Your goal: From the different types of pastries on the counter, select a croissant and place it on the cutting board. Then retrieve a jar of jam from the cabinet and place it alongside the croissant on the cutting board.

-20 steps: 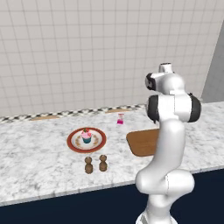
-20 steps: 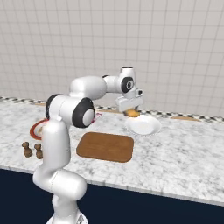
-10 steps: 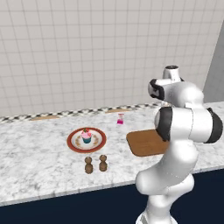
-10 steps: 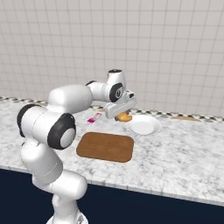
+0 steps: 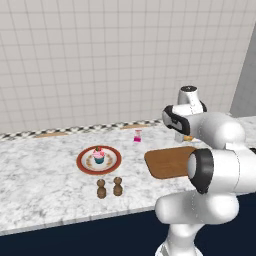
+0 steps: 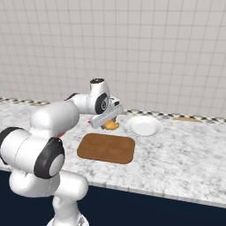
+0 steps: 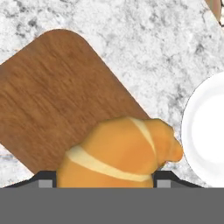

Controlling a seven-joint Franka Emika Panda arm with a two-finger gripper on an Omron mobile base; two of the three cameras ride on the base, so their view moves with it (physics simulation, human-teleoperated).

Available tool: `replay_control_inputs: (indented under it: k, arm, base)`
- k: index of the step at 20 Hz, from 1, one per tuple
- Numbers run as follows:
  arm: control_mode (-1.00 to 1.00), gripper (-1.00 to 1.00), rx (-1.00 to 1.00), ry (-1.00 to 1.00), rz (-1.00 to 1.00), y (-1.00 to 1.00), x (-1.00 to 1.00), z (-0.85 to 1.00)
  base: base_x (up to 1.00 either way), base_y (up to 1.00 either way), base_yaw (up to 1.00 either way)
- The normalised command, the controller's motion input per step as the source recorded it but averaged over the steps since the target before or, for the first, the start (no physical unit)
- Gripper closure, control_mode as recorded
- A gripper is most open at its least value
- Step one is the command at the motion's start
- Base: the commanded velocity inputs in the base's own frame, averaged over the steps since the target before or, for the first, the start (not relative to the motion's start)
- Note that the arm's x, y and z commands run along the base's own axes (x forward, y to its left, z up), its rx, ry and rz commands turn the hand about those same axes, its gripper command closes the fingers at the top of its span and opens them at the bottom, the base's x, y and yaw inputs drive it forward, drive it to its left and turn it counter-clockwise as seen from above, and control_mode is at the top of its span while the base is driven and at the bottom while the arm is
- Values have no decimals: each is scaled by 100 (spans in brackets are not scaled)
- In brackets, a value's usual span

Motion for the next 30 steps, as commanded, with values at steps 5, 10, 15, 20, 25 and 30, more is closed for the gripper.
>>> replay_control_inputs:
  k: [5,10,15,20,25,30]
  arm:
    - [-100,100,0,3,9,49,0,2]
    - [-100,100,0,2,11,38,0,0]
    - [-100,100,1,0,6,21,-4,-3]
    - [-100,100,14,5,0,0,-31,-17]
    - [-100,100,6,2,1,17,-10,-11]
    - [-100,100,0,0,4,27,0,-17]
  base:
    - [0,0,0]
    - [0,0,0]
    - [0,0,0]
    - [0,0,0]
    - [0,0,0]
    - [0,0,0]
